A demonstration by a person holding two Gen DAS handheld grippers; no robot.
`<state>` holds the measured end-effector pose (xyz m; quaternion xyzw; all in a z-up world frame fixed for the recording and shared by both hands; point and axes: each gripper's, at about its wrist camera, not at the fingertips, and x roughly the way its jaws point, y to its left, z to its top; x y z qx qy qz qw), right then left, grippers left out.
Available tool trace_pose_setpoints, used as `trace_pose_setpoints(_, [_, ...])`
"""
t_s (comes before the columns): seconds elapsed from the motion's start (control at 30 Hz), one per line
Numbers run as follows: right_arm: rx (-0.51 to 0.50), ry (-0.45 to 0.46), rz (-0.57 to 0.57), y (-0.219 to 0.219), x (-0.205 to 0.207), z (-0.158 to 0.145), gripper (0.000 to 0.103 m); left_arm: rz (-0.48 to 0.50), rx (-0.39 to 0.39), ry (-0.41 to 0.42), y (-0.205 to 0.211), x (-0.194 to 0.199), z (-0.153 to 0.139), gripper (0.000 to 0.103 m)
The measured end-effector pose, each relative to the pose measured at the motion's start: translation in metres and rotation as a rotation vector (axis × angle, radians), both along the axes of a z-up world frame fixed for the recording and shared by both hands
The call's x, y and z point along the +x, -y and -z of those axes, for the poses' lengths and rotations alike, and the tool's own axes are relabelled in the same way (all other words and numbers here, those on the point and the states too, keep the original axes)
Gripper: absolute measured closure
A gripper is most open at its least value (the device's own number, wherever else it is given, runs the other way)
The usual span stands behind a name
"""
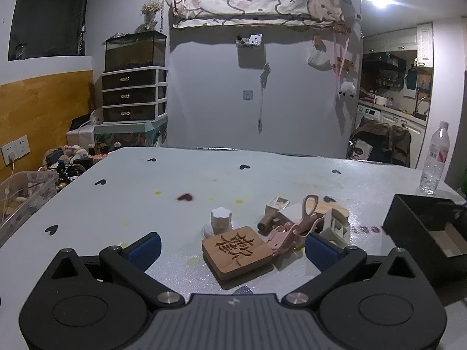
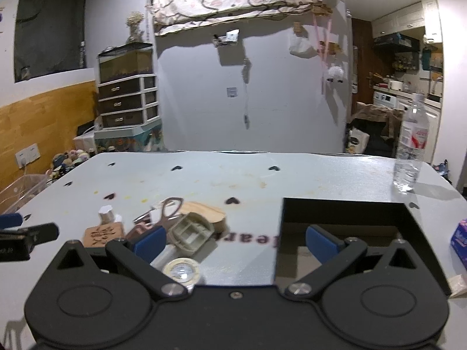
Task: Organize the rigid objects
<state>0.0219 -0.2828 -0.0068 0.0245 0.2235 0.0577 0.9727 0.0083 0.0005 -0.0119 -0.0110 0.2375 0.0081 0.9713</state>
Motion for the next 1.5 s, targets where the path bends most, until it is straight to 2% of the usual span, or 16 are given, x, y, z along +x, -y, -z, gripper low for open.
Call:
trace_pose_setpoints(0.43, [-0.034,-0.049,0.250,0.074,0.005,0.006,0.000,-0.068,0.008,-0.076,0.004,0.033,0.030,0.000])
trace_pose_setpoints(0.63, [0.005,-0.079,0.298,0.104,0.001,0.013,0.000,-0.130,-0.002,-0.141,0.005,0.053,0.050,0.000])
trace_pose_setpoints(0.87, [-0.067,-0.067,0.332,0.126,0.000,0.022,0.000,-0.149,-0.022,-0.232,0.007,0.069,0.075,0.000])
trace_pose_setpoints(0.97, [-0.031,-0.125,0.303,0.139,0.008,0.027,0.000,-0.162,0.025,-0.217,0.014,0.071,0.080,0.000])
trace_pose_setpoints(1.13, [0.017,-0.177,0.335,0.156,0.017,0.034,0.002,-0.166,0.022,-0.212,0.017,0.072,0.081,0.000])
trace_pose_setpoints(1.17, [0.023,-0.189,0.342,0.158,0.020,0.035,0.007,-0.167,0.021,-0.217,0.018,0.072,0.081,0.000])
trace_pose_setpoints(1.2, [0.030,-0.204,0.335,0.160,0.023,0.037,0.019,-0.169,0.019,-0.223,0.018,0.073,0.080,0.000])
trace_pose_setpoints(1.23, [0.041,-0.215,0.322,0.162,0.026,0.039,0.025,-0.172,0.016,-0.231,0.018,0.074,0.079,0.000])
trace_pose_setpoints(1.3, [0.051,-0.237,0.314,0.165,0.032,0.043,0.049,-0.175,0.005,-0.249,0.017,0.076,0.077,0.000])
trace_pose_setpoints(1.33, [0.047,-0.250,0.312,0.165,0.034,0.045,0.053,-0.174,-0.009,-0.253,0.016,0.077,0.076,0.000])
trace_pose_setpoints(1.4, [0.033,-0.264,0.308,0.164,0.038,0.048,0.070,-0.173,-0.066,-0.264,0.012,0.079,0.071,0.000])
trace_pose_setpoints(1.43, [0.025,-0.263,0.303,0.164,0.039,0.049,0.072,-0.172,-0.103,-0.267,0.009,0.081,0.070,0.000])
trace_pose_setpoints(1.5, [-0.011,-0.257,0.316,0.163,0.039,0.049,0.086,-0.177,-0.200,-0.263,0.002,0.085,0.065,0.000])
